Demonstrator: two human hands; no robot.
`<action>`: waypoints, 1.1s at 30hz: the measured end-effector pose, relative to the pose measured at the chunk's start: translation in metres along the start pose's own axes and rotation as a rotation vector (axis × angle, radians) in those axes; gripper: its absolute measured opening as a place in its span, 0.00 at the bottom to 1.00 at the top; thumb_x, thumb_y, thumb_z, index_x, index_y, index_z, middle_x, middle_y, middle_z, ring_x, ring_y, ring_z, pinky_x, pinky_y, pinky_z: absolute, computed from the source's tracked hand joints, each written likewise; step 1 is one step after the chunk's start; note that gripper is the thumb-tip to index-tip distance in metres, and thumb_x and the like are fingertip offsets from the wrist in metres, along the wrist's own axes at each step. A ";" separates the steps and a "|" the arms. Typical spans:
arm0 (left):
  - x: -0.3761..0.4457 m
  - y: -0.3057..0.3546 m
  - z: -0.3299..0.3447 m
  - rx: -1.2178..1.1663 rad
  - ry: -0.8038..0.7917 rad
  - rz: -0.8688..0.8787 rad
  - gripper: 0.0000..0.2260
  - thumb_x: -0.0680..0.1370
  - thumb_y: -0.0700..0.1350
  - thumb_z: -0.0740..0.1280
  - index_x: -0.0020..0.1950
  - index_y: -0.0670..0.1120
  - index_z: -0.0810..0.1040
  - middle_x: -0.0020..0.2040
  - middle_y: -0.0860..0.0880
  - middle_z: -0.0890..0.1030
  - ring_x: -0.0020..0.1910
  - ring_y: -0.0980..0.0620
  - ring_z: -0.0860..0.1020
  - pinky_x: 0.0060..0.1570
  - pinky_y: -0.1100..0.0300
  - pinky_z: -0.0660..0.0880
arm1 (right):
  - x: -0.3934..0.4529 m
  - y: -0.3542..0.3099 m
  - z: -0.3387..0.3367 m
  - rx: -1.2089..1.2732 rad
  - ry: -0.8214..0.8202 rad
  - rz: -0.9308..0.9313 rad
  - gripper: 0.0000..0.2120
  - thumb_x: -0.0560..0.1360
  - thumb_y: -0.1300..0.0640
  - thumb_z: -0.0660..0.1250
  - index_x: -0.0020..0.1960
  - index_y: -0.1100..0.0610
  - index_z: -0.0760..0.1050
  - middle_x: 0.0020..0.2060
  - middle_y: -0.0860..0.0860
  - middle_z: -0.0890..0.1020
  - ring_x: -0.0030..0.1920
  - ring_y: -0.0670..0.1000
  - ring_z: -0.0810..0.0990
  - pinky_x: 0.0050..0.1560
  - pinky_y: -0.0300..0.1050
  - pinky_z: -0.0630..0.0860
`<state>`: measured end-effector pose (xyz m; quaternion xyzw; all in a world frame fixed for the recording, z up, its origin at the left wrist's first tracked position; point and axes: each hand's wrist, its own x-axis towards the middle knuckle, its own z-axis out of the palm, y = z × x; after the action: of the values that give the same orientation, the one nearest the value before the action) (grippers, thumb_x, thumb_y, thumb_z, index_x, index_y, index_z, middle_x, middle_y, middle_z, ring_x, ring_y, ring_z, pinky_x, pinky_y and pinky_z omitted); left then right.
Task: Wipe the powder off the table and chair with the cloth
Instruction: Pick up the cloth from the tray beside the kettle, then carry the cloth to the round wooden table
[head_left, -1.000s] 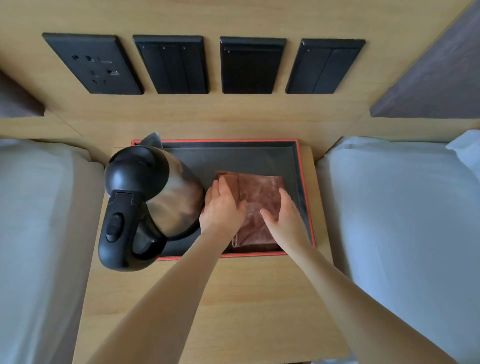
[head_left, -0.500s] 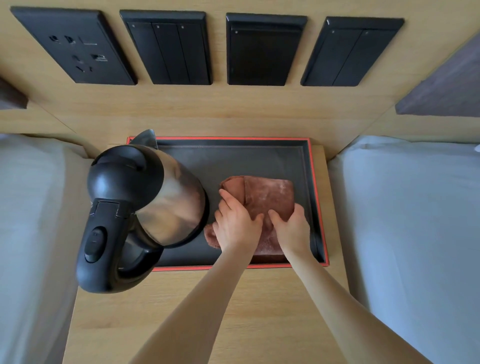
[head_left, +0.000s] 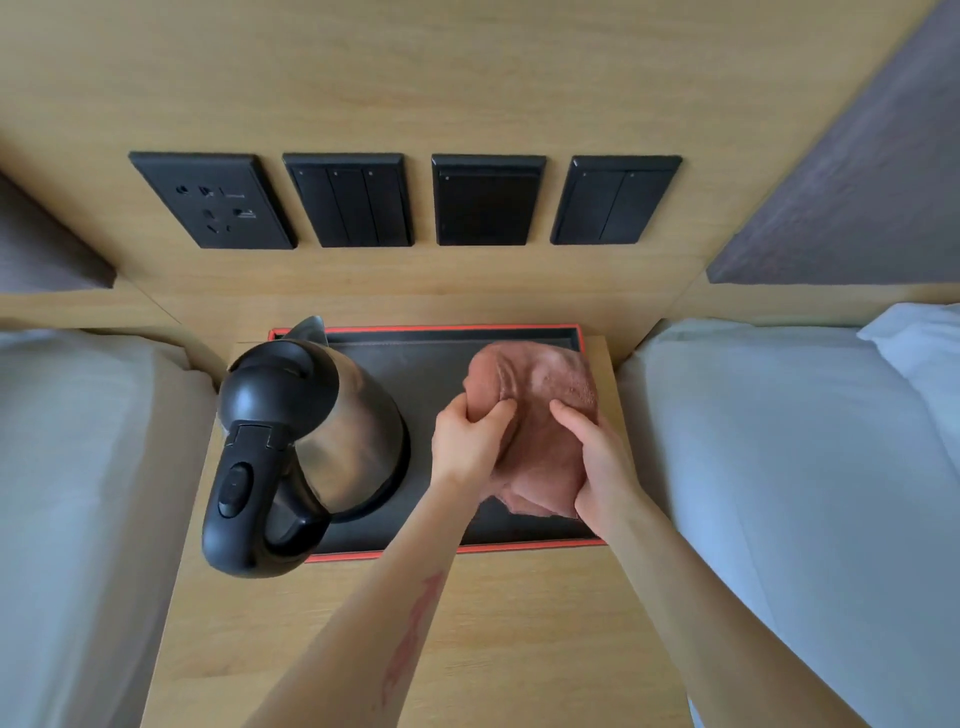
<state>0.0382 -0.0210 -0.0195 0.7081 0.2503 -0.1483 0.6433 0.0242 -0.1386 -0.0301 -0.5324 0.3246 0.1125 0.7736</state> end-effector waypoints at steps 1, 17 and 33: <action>-0.007 0.014 0.000 -0.041 -0.014 0.041 0.03 0.73 0.44 0.68 0.41 0.47 0.76 0.39 0.49 0.80 0.44 0.48 0.78 0.49 0.52 0.77 | -0.007 -0.013 0.003 0.014 -0.007 -0.035 0.11 0.72 0.59 0.68 0.55 0.56 0.77 0.51 0.56 0.83 0.50 0.54 0.82 0.50 0.50 0.79; -0.214 0.300 -0.027 -0.442 -0.275 0.618 0.04 0.73 0.45 0.70 0.43 0.45 0.81 0.45 0.41 0.85 0.49 0.43 0.83 0.55 0.45 0.78 | -0.240 -0.290 0.046 0.174 -0.208 -0.577 0.13 0.72 0.48 0.66 0.51 0.55 0.79 0.44 0.55 0.86 0.47 0.54 0.85 0.51 0.51 0.78; -0.341 0.382 -0.049 -0.586 -0.400 0.859 0.05 0.73 0.46 0.70 0.39 0.46 0.81 0.32 0.51 0.84 0.37 0.51 0.83 0.43 0.56 0.79 | -0.370 -0.358 0.053 0.206 -0.279 -0.802 0.19 0.73 0.44 0.65 0.59 0.53 0.76 0.53 0.53 0.84 0.54 0.54 0.82 0.59 0.56 0.75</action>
<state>-0.0420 -0.0467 0.4876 0.4961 -0.1571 0.0718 0.8509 -0.0525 -0.1732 0.4806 -0.5160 -0.0063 -0.1590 0.8417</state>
